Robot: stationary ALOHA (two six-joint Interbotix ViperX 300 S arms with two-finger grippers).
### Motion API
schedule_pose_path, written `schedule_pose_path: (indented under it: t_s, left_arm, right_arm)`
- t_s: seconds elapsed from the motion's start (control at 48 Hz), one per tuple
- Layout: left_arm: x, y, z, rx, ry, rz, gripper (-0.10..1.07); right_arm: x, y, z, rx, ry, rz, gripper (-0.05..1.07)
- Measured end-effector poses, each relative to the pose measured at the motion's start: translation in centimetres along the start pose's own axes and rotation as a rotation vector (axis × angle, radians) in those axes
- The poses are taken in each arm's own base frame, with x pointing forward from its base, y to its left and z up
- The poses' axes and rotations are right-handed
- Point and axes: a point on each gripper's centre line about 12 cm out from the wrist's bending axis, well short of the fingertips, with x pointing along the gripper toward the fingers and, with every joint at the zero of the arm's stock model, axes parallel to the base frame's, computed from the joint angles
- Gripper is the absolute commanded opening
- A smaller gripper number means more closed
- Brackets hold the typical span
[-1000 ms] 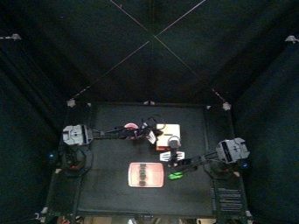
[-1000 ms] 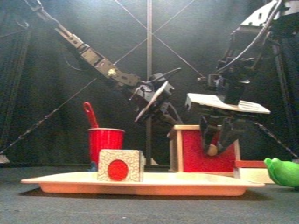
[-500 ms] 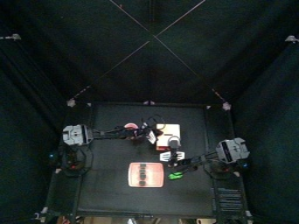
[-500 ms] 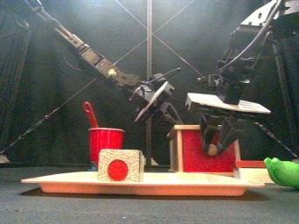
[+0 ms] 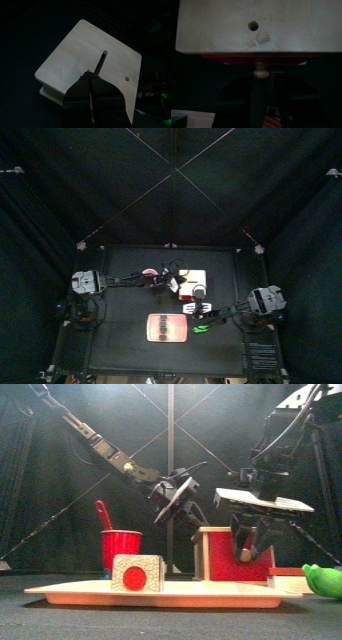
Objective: Open drawer
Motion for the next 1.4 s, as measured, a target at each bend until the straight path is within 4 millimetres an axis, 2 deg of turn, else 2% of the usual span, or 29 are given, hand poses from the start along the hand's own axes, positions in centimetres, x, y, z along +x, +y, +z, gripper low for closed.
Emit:
schedule_pose_path:
  t_s: [0.521,1.396]
  left_arm:
    - [0.0,0.1,0.1,-0.003,-0.002,0.002,0.18]
    - [0.0,0.4,0.1,-0.005,0.004,0.008,0.18]
  right_arm:
    - [-1.0,-0.5,-0.4,0.041,0.124,0.093,0.27]
    - [-1.7,-0.4,-1.3,0.039,0.151,0.104,0.27]
